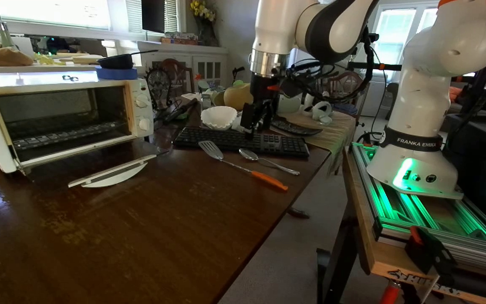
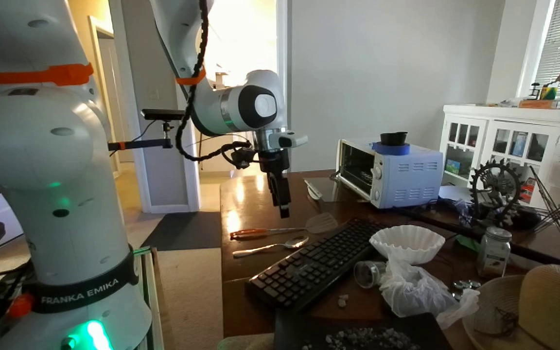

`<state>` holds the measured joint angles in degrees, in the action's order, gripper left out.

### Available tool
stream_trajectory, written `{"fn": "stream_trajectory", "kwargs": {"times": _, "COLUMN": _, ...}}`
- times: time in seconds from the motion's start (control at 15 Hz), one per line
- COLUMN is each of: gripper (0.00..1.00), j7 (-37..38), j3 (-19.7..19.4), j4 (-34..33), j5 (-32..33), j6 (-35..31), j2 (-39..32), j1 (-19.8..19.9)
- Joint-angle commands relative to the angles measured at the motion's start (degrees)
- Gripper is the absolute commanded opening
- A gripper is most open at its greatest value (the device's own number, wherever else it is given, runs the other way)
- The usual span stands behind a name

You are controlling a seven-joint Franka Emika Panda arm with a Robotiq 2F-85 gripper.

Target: Transfer a spoonful of contents from the black plate to the table

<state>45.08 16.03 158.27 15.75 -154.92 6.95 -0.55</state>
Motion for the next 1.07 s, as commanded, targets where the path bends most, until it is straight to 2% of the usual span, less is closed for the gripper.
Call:
{"fn": "stream_trajectory", "kwargs": {"times": 0.0, "gripper": 1.0, "j7": 3.97, "j3": 0.22, "j4": -0.01, "j5": 4.45, "j6": -2.46, "j2": -4.48, "j1": 0.88}}
{"fn": "stream_trajectory", "kwargs": {"times": 0.27, "gripper": 1.0, "j7": 3.78, "j3": -0.57, "j4": -0.01, "j5": 4.04, "j6": -2.27, "j2": -7.35, "j1": 0.9}}
{"fn": "stream_trajectory", "kwargs": {"times": 0.67, "gripper": 1.0, "j7": 3.45, "j3": -2.8, "j4": -0.05, "j5": 3.02, "j6": -8.77, "j2": -11.25, "j1": 2.23}}
{"fn": "stream_trajectory", "kwargs": {"times": 1.0, "gripper": 1.0, "j7": 4.93, "j3": -4.03, "j4": -0.09, "j5": 5.14, "j6": -13.47, "j2": -13.81, "j1": 2.45}}
